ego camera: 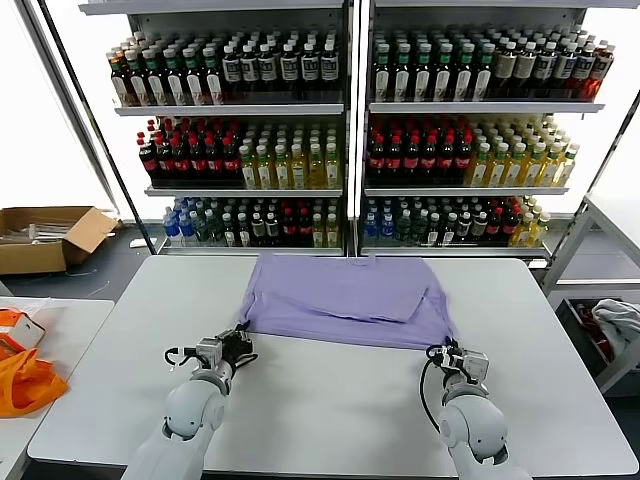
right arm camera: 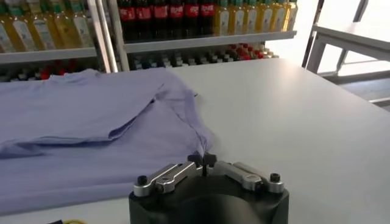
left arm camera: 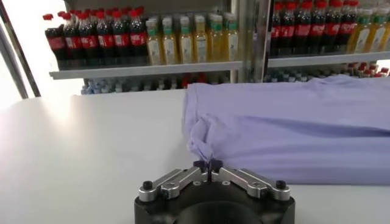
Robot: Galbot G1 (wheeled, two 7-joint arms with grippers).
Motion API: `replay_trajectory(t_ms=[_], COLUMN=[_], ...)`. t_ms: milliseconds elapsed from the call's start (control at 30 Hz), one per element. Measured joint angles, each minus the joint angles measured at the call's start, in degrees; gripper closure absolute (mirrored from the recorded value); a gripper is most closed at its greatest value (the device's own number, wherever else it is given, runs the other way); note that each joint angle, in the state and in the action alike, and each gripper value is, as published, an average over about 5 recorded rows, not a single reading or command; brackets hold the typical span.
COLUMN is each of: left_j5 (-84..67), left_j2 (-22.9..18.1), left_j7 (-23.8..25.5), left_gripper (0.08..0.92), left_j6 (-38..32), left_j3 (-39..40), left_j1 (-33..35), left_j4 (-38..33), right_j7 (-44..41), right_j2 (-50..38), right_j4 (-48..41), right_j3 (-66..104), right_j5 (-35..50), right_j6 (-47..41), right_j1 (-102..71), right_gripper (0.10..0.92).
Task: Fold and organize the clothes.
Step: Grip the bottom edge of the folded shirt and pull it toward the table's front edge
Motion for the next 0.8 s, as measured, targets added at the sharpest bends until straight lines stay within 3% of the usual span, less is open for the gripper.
replay_trajectory(t_ms=[367, 800], left_j5=[0.54, 2.83], left_j2=[1.79, 3.08], left_j7=[-1.56, -1.79], left_gripper=[0.915, 0.915], left_j6=[0.02, -1.86], left_j3=[-1.01, -3.48], left_j1=[7.32, 25.99], left_j4=[-10.67, -28.12], right_j7=[0.92, 2.67], right_j2=[-0.65, -3.1], right_j4=[10.5, 21.9], right_j3=[1.44, 2.78], right_j5=[-0.43, -2.27], right_j6=[0.29, 3.12], right_j1=[-8.39, -25.49], right_gripper=[0.91, 0.91])
